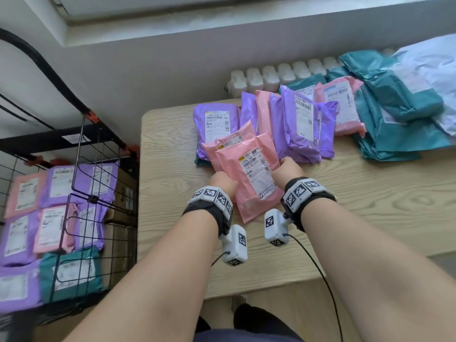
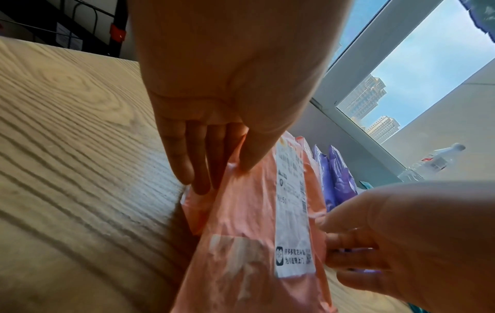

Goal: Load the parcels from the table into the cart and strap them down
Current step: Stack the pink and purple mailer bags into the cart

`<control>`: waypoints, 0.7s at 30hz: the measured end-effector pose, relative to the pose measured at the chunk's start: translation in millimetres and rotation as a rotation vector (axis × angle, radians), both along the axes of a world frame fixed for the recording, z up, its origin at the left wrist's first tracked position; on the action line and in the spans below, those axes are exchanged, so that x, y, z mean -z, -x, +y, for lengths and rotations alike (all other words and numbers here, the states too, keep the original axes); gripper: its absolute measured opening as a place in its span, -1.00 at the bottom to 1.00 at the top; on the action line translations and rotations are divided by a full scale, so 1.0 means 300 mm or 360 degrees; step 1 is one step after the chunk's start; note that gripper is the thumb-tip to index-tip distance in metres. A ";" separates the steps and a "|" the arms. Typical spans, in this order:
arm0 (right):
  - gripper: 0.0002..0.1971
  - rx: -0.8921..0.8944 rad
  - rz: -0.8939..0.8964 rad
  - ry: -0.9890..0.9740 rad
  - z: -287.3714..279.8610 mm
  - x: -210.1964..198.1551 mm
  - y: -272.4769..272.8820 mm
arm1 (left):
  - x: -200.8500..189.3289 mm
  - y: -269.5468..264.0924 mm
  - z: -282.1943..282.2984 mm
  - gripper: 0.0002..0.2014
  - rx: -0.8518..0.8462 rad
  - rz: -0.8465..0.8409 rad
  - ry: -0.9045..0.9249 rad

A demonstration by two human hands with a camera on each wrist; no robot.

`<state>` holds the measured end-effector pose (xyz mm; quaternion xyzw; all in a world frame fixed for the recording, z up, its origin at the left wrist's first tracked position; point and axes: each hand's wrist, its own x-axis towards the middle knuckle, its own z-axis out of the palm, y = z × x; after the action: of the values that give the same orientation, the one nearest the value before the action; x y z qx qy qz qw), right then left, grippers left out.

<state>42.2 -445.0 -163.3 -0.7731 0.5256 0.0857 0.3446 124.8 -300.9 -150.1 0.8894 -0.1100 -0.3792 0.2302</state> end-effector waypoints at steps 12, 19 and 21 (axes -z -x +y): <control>-0.74 -0.0064 -0.0194 0.0075 0.019 -0.104 -0.032 | -0.071 -0.063 0.072 -0.77 -0.0285 -0.0190 0.0292; -0.83 -0.0322 -0.0346 0.0012 0.266 -0.186 -0.186 | -0.164 -0.191 0.325 -0.81 -0.0615 -0.0376 0.0375; -0.81 -0.0349 -0.0350 -0.0009 0.360 -0.202 -0.241 | -0.179 -0.220 0.429 -0.75 -0.0685 -0.0380 0.0371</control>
<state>114.7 -337.1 -102.8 -0.8295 0.3970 0.0391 0.3909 190.8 -172.1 -96.2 0.8982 0.0123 -0.1988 0.3918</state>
